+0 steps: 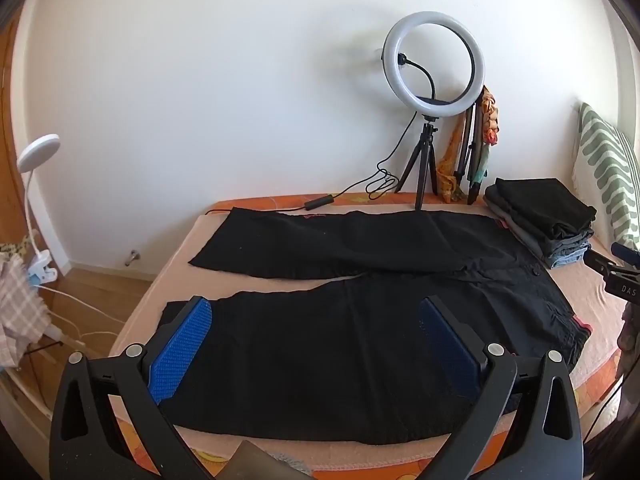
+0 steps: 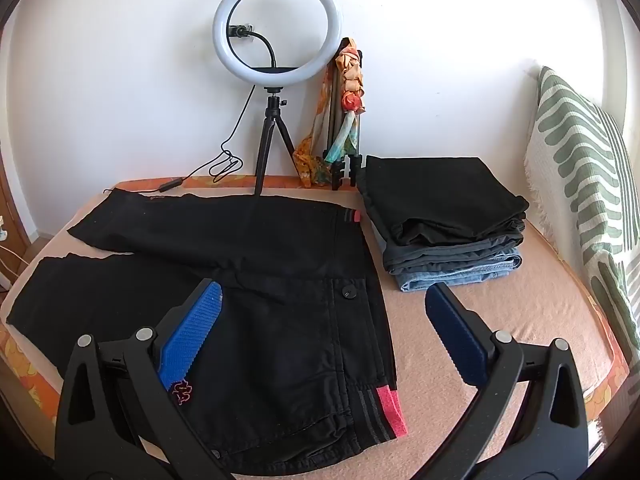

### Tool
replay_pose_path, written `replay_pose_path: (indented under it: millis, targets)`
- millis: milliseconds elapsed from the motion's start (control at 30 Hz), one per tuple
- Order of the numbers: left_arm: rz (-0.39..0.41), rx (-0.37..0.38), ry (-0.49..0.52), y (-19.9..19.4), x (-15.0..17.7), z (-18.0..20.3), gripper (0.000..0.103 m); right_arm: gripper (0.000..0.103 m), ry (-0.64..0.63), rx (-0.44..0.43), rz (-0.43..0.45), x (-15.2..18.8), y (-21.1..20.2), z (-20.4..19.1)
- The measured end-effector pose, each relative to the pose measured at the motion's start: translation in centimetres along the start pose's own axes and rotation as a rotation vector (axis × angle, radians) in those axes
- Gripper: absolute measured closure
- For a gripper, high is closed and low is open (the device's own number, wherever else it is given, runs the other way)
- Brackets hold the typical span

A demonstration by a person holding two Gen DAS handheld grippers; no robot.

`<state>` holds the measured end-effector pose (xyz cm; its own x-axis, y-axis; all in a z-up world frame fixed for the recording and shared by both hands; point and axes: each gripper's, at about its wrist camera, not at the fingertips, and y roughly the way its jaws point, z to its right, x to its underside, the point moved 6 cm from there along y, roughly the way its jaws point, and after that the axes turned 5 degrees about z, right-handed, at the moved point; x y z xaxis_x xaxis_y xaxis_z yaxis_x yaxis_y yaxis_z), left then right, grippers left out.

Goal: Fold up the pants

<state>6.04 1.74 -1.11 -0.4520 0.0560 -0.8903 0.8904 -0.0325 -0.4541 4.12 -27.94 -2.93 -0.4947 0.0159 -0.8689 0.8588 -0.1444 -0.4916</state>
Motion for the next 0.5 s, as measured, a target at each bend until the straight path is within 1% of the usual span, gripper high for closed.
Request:
replay_pose_path:
  millis: [500]
  targets:
    - [-0.010,0.007,-0.026,0.3,1.2,0.4,0.000,0.000,0.001,-0.001,-0.003,0.0,0.0,-0.1]
